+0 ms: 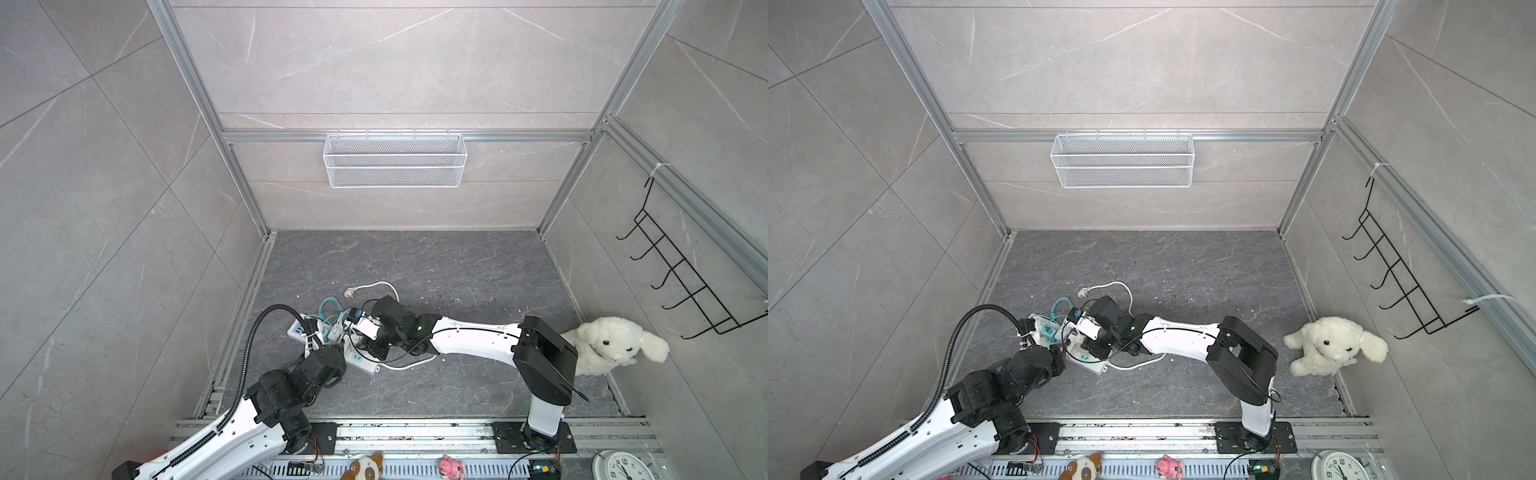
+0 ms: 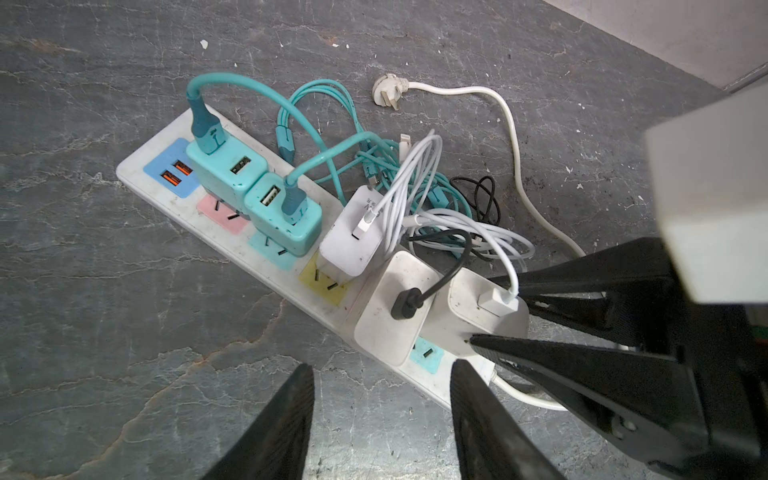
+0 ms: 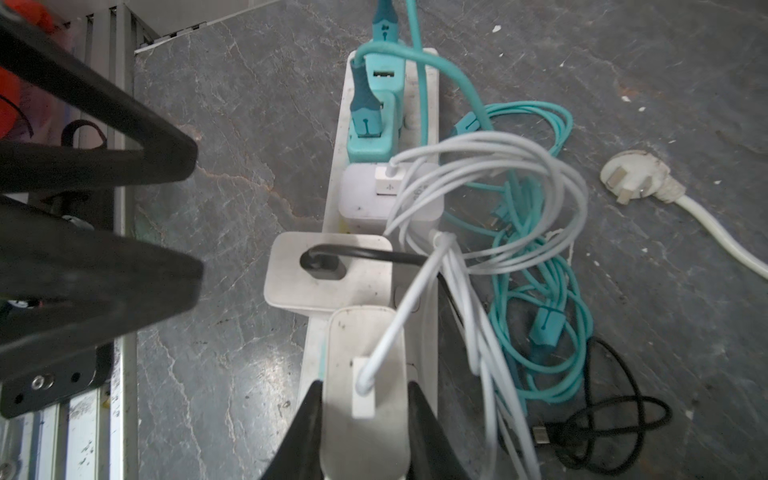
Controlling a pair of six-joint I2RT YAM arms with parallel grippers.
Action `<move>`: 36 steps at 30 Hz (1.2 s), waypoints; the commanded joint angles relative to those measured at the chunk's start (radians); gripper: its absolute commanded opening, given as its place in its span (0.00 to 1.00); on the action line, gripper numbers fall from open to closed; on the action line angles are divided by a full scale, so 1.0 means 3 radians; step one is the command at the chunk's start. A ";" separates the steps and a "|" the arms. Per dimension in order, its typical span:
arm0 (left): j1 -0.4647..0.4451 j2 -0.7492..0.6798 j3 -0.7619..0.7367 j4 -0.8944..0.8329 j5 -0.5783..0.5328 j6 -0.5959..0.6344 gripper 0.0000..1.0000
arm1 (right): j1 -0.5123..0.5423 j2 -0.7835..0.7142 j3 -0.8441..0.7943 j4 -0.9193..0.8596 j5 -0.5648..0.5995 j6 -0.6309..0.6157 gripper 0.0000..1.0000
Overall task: Insert the plug
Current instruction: 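Lower the white charger prongs into the empty socket with the right gripper, then press the white charger down into the socket and open the right gripper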
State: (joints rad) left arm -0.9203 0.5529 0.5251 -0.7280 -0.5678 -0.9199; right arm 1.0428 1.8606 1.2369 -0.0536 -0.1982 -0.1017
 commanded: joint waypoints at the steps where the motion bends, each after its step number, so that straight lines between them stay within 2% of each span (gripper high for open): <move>1: 0.0016 -0.0013 0.0126 -0.0012 -0.0086 -0.0010 0.56 | 0.0042 -0.0002 -0.0100 0.0319 0.0170 -0.0006 0.08; 11: 0.0015 0.0008 0.0112 0.0022 -0.0076 0.0004 0.56 | 0.0132 -0.0125 -0.0358 0.0453 0.0385 0.0018 0.08; 21: 0.0017 0.0035 0.0142 0.0045 -0.0091 0.0039 0.56 | 0.0322 -0.0094 -0.0471 0.0333 0.0806 -0.0008 0.08; 31: 0.0015 -0.0005 0.0167 0.0015 -0.0159 0.0065 0.60 | 0.0354 0.0085 -0.0426 0.0135 0.0743 0.0068 0.08; 36: 0.0016 -0.0043 0.0196 -0.0016 -0.0288 0.0140 0.62 | 0.0377 0.0233 -0.0239 -0.0169 0.0768 0.0009 0.08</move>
State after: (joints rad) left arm -0.9203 0.5499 0.5426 -0.7261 -0.5938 -0.9058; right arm 1.1404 1.8652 1.1522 0.0608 0.0319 -0.0978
